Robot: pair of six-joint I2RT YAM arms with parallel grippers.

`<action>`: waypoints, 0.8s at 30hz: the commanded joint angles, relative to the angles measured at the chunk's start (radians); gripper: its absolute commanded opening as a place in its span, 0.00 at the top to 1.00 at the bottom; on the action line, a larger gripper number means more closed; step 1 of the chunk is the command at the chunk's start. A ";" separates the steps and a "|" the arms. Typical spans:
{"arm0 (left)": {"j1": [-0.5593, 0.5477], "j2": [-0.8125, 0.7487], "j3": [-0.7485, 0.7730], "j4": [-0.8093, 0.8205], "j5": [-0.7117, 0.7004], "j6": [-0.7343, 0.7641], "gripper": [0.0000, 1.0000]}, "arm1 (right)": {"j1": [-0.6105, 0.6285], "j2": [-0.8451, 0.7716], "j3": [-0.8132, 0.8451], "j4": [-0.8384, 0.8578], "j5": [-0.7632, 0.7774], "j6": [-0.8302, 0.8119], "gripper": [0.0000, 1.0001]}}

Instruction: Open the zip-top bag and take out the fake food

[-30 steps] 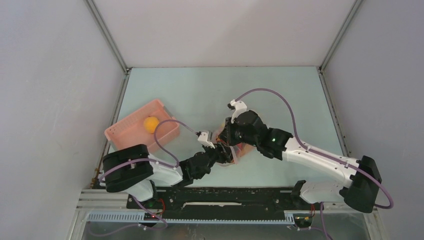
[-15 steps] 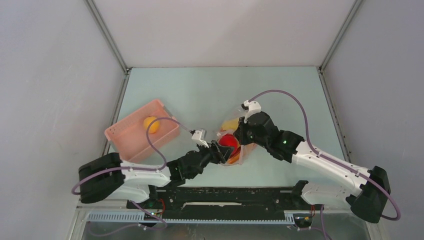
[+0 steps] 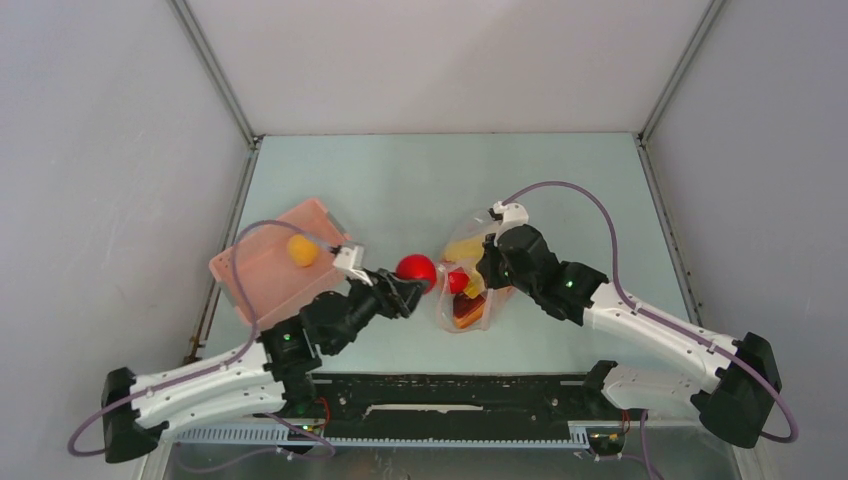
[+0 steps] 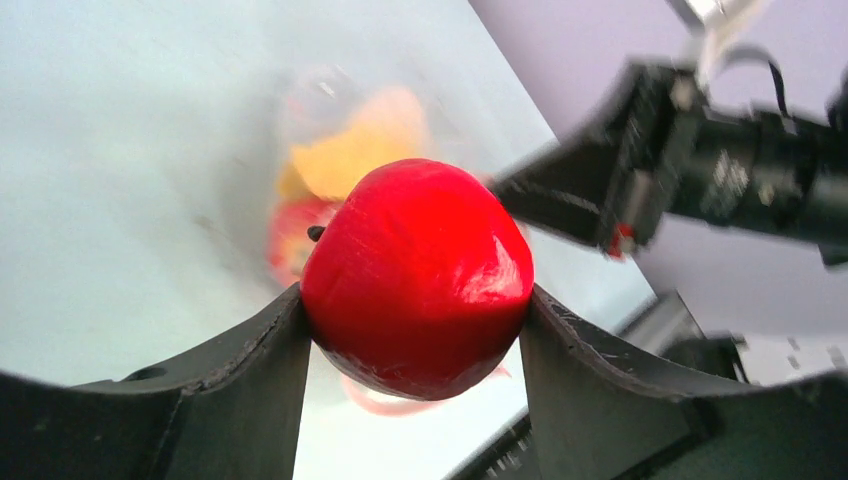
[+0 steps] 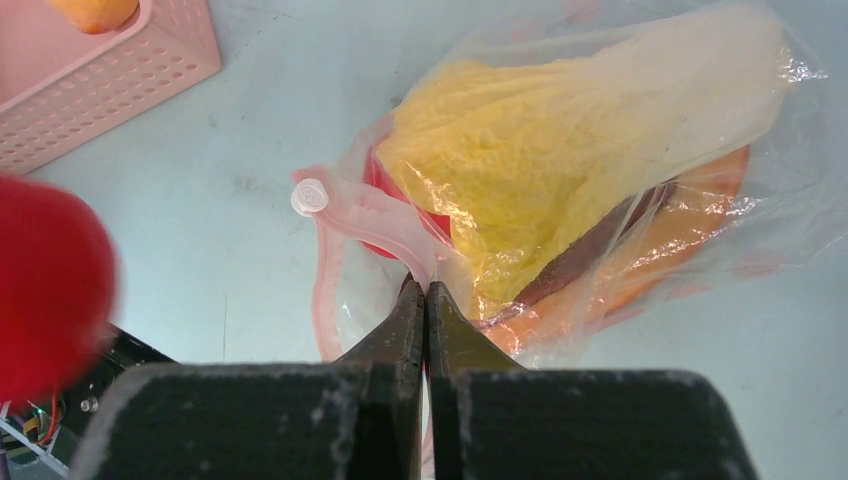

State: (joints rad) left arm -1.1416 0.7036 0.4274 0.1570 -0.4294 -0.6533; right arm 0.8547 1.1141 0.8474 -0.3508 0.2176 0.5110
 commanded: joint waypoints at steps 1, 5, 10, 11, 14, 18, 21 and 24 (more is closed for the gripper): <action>0.121 -0.143 0.090 -0.295 -0.139 0.088 0.72 | -0.008 -0.016 -0.001 0.011 0.037 -0.014 1.00; 0.321 -0.211 0.102 -0.378 -0.142 0.116 0.73 | -0.009 -0.021 -0.001 0.012 0.034 -0.014 1.00; 0.573 -0.194 0.098 -0.415 -0.116 0.109 0.75 | -0.010 -0.029 -0.001 0.010 0.029 -0.014 1.00; 0.617 -0.184 0.091 -0.412 -0.105 0.101 0.75 | -0.010 -0.030 -0.001 0.009 0.029 -0.014 1.00; 0.734 -0.135 0.057 -0.369 -0.074 0.073 0.75 | -0.010 -0.033 -0.001 0.009 0.025 -0.014 1.00; 0.884 -0.027 0.016 -0.272 0.007 0.037 0.73 | -0.010 -0.035 -0.001 0.011 0.017 -0.014 1.00; 0.958 0.081 0.008 -0.200 0.080 0.021 0.71 | -0.011 -0.039 -0.001 0.010 0.015 -0.015 1.00; 0.994 0.172 0.009 -0.162 0.121 0.018 0.66 | -0.010 -0.043 -0.001 0.007 0.015 -0.016 1.00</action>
State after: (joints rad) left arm -0.1902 0.7902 0.4572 -0.1097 -0.4019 -0.6121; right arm 0.8490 1.1011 0.8463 -0.3546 0.2150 0.5041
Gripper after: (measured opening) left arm 0.696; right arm 0.007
